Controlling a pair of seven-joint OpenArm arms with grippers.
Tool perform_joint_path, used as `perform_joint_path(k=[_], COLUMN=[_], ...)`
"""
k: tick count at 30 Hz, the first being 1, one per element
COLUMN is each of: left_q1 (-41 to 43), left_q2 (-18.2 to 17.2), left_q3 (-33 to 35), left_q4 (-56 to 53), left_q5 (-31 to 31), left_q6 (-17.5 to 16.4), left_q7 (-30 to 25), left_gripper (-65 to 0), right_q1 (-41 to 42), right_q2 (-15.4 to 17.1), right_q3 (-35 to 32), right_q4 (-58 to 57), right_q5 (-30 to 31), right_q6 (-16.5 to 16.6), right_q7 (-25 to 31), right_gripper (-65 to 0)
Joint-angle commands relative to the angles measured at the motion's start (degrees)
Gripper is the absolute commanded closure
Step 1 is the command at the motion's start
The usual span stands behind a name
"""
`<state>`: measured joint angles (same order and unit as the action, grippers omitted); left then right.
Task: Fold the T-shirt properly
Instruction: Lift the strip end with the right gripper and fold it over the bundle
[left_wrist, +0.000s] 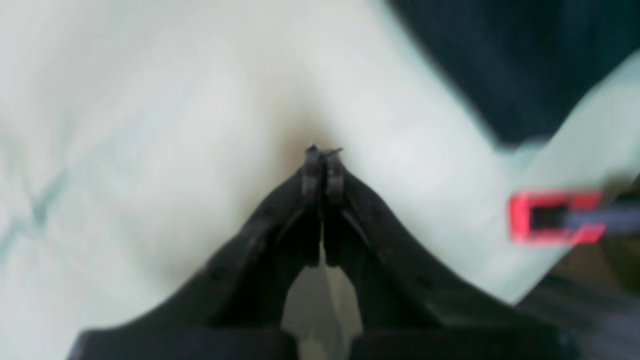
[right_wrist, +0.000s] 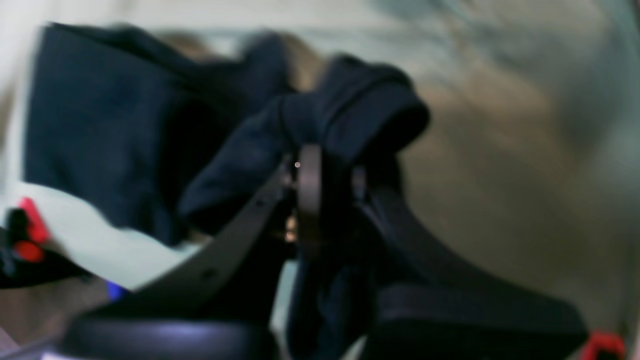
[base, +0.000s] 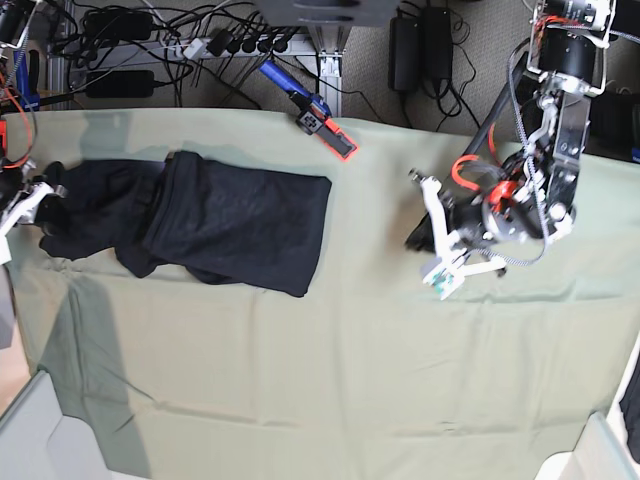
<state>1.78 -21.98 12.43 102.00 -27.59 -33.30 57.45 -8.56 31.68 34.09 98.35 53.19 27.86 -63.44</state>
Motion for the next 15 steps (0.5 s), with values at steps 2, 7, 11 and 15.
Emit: perform_joint_path(k=[2, 7, 11, 15], left_q1=[1.2, 4.2, 4.3, 4.3], left_q2=[-2.3, -4.4, -4.6, -4.7], left_q3=[-0.2, -0.2, -0.2, -0.2], left_q4=[1.1, 1.1, 1.0, 1.0], left_q5=[-0.7, -0.7, -0.7, -0.7], left_q6=[-1.0, -1.0, -1.0, -1.0], left_q7=[-1.3, -2.8, -2.8, -2.5], left_gripper=[0.0, 0.0, 0.0, 0.0], right_q1=[0.6, 0.6, 0.6, 0.6], right_q2=[-0.9, -6.5, -9.9, -13.4], right_q3=[0.2, -2.0, -7.6, -13.9], right_q4=[5.0, 14.4, 19.0, 19.8], right_q5=[1.4, 1.0, -0.8, -3.2], right_q6=[2.4, 2.4, 2.4, 2.4], right_q7=[1.1, 1.1, 2.2, 4.0], right_gripper=[0.0, 0.0, 0.0, 0.0])
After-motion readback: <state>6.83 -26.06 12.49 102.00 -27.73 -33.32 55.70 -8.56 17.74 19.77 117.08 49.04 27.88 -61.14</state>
